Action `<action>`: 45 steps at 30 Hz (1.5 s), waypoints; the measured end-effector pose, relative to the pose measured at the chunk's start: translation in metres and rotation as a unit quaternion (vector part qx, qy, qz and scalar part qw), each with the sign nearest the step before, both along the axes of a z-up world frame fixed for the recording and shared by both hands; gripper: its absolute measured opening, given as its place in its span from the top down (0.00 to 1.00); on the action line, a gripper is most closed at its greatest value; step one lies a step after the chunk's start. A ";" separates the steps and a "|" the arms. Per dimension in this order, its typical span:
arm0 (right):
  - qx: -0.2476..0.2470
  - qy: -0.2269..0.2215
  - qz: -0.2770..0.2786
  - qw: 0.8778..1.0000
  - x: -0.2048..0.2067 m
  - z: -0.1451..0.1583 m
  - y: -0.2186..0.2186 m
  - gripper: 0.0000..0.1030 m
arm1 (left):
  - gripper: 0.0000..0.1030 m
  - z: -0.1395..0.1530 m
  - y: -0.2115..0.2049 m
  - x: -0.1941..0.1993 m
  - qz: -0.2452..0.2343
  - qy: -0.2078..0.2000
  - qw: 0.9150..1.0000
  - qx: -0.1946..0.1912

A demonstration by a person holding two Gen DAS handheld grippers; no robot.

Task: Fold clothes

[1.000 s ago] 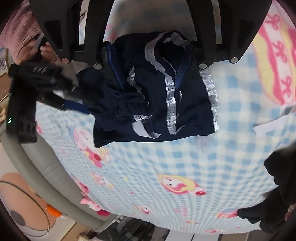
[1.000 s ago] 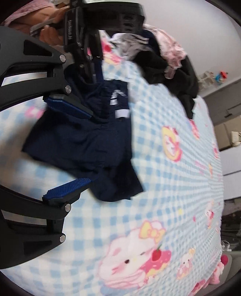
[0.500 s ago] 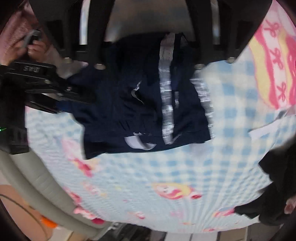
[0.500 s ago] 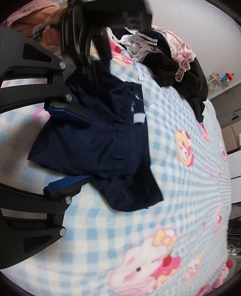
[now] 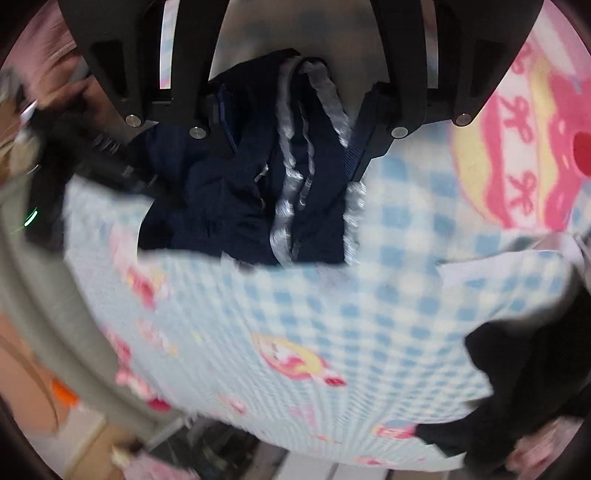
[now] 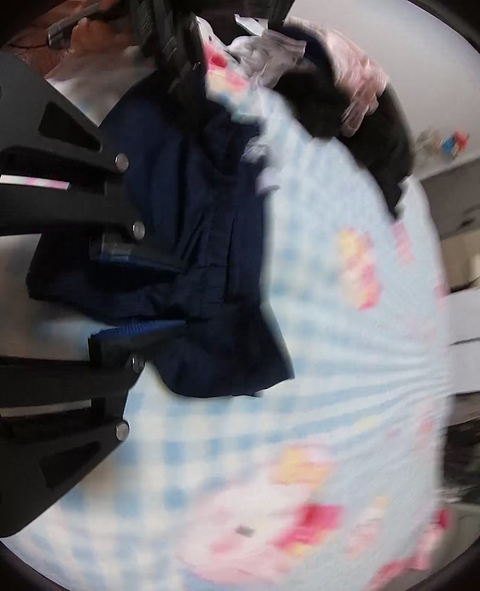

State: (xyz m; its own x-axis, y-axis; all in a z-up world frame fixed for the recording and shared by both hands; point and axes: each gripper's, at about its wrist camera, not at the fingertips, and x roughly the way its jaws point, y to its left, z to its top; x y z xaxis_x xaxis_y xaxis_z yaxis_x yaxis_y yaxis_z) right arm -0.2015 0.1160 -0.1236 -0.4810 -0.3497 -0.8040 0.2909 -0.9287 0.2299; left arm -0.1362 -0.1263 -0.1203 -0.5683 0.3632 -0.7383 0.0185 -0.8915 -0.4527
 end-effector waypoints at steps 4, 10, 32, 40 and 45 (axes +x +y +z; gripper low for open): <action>-0.056 0.011 -0.036 0.998 0.016 0.015 0.023 0.36 | 0.39 0.009 -0.017 0.012 0.009 0.015 1.000 0.026; -0.084 -0.033 -0.043 0.995 0.027 0.009 0.035 0.36 | 0.36 -0.004 -0.009 0.010 -0.034 -0.013 0.997 0.065; -0.010 0.003 0.040 0.999 0.058 0.030 0.001 0.90 | 0.82 0.004 0.023 0.042 -0.073 -0.013 0.997 0.035; 0.011 -0.024 0.039 0.999 0.109 0.007 0.029 0.84 | 0.77 -0.010 0.025 0.082 -0.044 -0.060 0.997 0.001; -0.026 -0.011 0.002 1.000 0.113 0.014 0.047 0.71 | 0.61 0.011 0.026 0.087 -0.025 0.000 1.000 -0.004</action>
